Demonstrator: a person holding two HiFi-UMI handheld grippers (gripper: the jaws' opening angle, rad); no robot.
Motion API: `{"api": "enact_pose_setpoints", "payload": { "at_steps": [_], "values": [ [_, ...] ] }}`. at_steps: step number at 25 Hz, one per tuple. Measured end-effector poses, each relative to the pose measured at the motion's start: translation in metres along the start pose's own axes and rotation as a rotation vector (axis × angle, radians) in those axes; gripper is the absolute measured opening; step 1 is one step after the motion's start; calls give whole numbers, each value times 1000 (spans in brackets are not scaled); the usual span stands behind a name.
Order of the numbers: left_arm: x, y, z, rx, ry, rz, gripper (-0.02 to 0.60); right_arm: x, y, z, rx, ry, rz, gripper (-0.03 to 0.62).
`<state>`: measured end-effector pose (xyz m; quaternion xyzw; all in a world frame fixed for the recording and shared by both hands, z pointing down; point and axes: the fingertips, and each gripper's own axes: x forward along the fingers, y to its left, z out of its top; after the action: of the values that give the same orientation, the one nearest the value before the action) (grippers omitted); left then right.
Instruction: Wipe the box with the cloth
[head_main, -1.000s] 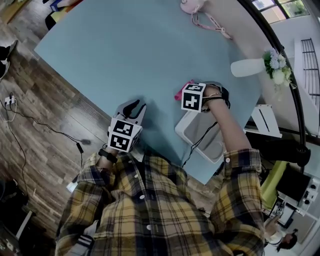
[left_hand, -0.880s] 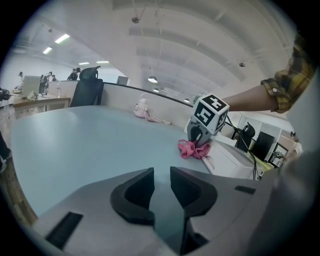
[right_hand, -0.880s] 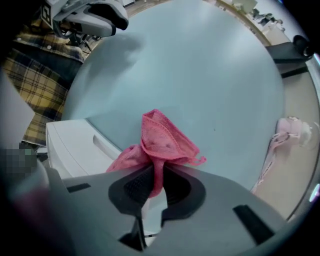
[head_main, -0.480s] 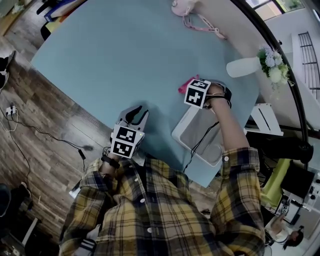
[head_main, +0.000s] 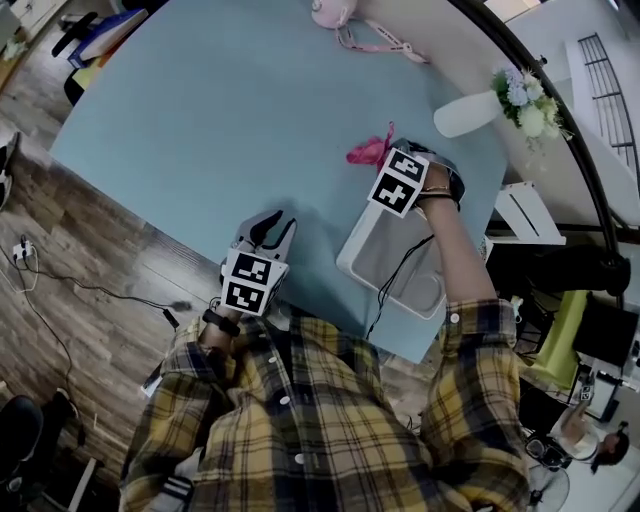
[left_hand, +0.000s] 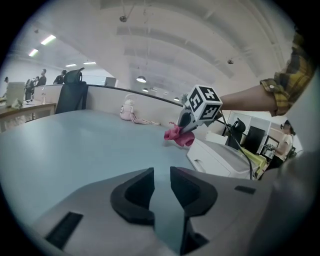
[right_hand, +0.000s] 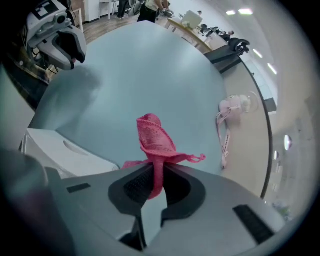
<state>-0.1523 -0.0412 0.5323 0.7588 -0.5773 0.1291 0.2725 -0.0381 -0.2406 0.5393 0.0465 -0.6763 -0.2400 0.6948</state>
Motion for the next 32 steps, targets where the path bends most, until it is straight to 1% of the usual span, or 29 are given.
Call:
{"api": "enact_pose_setpoints", "payload": {
  "at_steps": [7,10,13,17,22,27,30,32],
  "values": [
    [-3,-17,13,68,-19,-60,94,-55,8,2,96,-104,-134,41],
    [-9,-26,18,91,-27,-84,94,-82,15,-3,163,-152,-198,41],
    [-17,-38,23,119,-37,-116,94,-108,30,-17,255,-190,-259,41],
    [-29,-53,28,167,-54,-159,94,-144,63,-42,441,-255,-333,43],
    [-43,-74,29,213,-67,-192,86,-186,112,-69,715,-394,-402,41],
    [-55,-95,27,251,-67,-224,74,-213,165,-87,990,-569,-446,42],
    [-65,-106,26,257,-75,-264,61,-226,193,-95,1149,-640,-455,43],
    [-70,-111,28,249,-82,-278,50,-233,207,-99,1232,-678,-460,41]
  ]
}}
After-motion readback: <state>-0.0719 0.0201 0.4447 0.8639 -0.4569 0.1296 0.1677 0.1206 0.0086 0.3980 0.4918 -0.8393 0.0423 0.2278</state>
